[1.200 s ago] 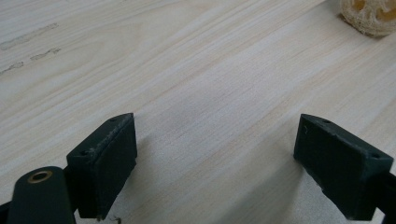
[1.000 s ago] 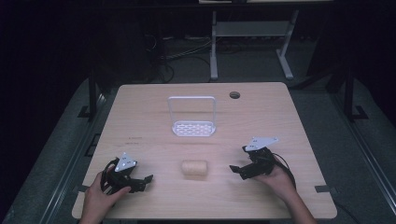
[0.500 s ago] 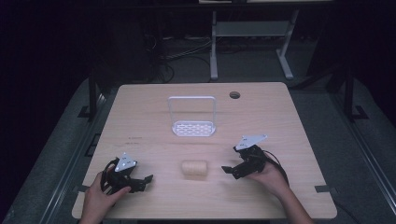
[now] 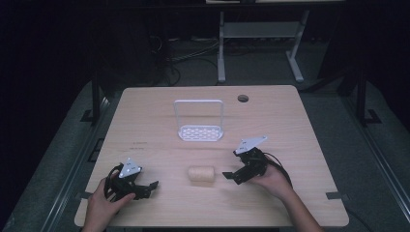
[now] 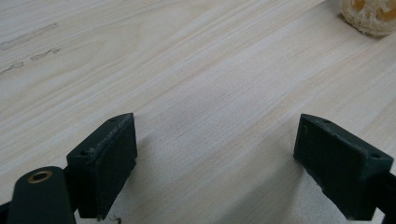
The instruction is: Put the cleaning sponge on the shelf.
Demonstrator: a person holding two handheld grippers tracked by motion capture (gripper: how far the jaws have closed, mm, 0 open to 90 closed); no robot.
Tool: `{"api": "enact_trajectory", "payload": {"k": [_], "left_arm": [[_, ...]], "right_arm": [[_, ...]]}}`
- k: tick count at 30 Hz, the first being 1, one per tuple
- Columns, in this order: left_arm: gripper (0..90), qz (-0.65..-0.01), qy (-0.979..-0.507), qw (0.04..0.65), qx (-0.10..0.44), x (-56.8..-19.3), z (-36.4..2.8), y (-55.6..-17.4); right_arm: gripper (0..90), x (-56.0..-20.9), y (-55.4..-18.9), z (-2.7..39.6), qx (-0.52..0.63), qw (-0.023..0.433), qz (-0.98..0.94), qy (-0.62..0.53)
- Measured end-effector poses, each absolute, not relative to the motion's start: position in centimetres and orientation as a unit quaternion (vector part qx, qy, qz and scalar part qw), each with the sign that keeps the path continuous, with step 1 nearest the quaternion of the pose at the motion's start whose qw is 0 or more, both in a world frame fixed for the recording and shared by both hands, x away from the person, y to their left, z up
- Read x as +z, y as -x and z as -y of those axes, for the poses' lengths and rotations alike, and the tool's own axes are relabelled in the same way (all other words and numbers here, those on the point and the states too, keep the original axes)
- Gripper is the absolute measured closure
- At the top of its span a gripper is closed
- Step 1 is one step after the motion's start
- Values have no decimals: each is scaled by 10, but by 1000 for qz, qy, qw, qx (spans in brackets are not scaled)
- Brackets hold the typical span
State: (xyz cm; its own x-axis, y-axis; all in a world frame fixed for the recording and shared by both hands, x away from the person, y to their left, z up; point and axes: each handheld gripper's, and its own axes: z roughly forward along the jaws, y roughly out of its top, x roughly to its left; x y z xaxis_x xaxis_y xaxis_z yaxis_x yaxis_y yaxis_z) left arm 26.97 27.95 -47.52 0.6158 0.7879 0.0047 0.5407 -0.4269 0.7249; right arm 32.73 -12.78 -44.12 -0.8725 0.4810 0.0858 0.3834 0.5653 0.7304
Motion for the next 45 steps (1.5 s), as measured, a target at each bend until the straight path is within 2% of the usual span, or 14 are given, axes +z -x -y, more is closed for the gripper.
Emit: {"api": "enact_trajectory", "payload": {"k": [45], "left_arm": [[128, -402, -827, 352, 175, -475, -280, -270]], "right_arm": [[81, -430, -344, 59, 396, 16, -906, -150]]}}
